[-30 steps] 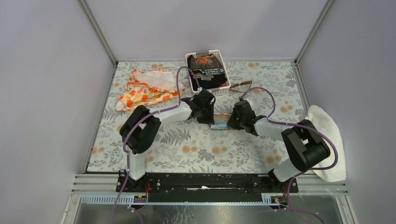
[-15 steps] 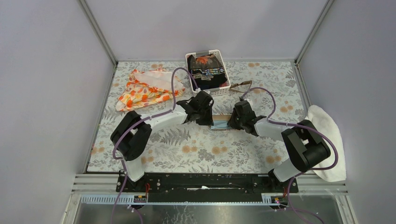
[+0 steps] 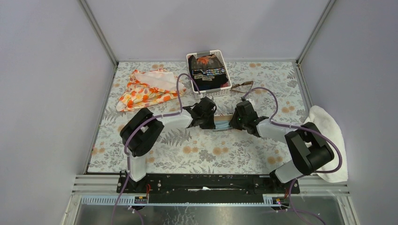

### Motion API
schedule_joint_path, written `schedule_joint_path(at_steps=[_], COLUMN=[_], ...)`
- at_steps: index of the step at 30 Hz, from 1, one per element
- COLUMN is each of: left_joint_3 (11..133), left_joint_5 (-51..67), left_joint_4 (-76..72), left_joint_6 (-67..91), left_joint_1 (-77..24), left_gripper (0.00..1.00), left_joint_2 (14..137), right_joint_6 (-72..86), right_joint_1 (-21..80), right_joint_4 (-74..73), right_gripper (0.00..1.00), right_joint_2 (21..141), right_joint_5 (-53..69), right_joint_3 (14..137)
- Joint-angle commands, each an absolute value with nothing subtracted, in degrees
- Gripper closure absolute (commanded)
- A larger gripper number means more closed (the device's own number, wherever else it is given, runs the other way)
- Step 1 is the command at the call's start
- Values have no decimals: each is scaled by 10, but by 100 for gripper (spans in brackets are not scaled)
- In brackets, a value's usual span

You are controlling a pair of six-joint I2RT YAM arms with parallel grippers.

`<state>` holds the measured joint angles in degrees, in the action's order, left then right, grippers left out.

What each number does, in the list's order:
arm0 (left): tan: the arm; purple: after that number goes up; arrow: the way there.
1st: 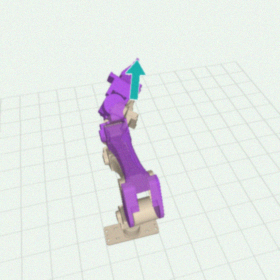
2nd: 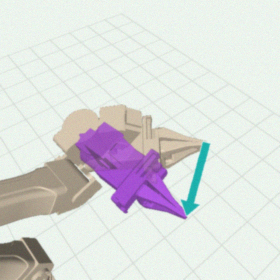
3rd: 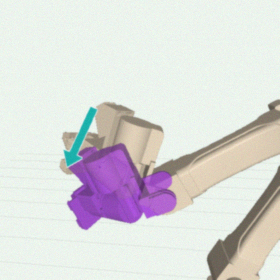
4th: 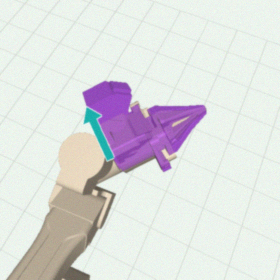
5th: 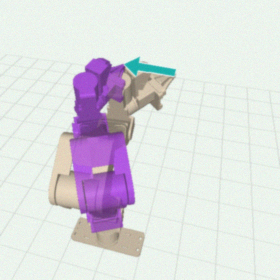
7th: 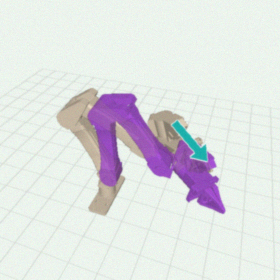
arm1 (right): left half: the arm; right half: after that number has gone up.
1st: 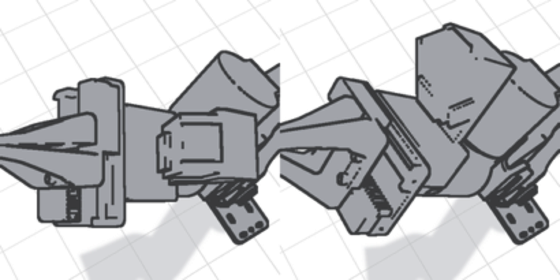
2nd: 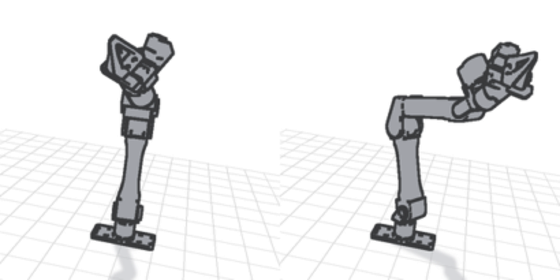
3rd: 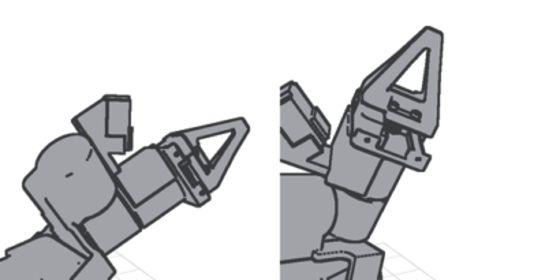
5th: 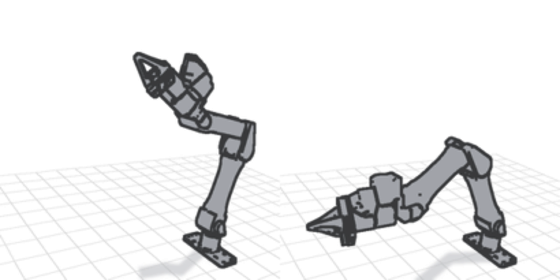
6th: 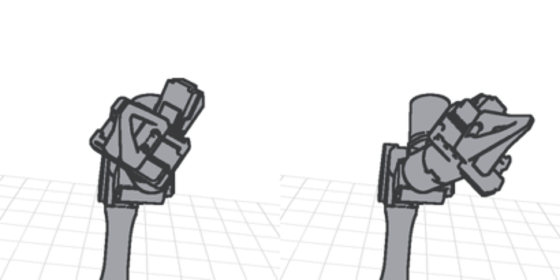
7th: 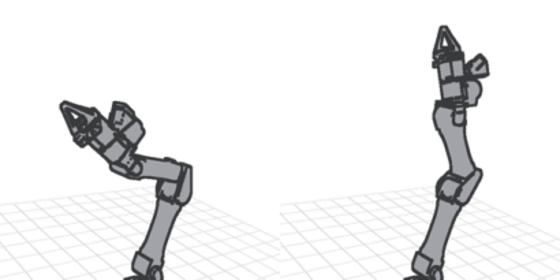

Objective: Organize the sunglasses
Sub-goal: Place the glasses cleaning cloth in the sunglasses case.

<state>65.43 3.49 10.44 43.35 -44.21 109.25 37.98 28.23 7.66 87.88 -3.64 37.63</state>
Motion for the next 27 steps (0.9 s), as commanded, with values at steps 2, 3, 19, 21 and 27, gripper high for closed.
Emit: schedule_joint_path(at_steps=[2, 3, 19, 21, 27], left_joint_3=[659, 665, 706, 705, 697], left_joint_5=[-12, -23, -33, -35, -75], left_joint_4=[93, 104, 173, 177, 193], left_joint_6=[430, 426, 403, 402, 409], left_joint_1=[-446, -449, -459, -459, -459], left_gripper=[88, 88, 77, 75, 70], left_joint_2=[1104, 1098, 1014, 1007, 956], right_joint_6=[367, 366, 338, 334, 329], right_joint_1=[286, 285, 286, 284, 268], right_joint_4=[42, 35, -77, -86, -118], right_gripper=[79, 79, 61, 56, 39], right_joint_2=[838, 832, 677, 662, 648], right_joint_5=[-54, -53, -83, -109, -185], right_joint_3=[381, 385, 439, 443, 459])
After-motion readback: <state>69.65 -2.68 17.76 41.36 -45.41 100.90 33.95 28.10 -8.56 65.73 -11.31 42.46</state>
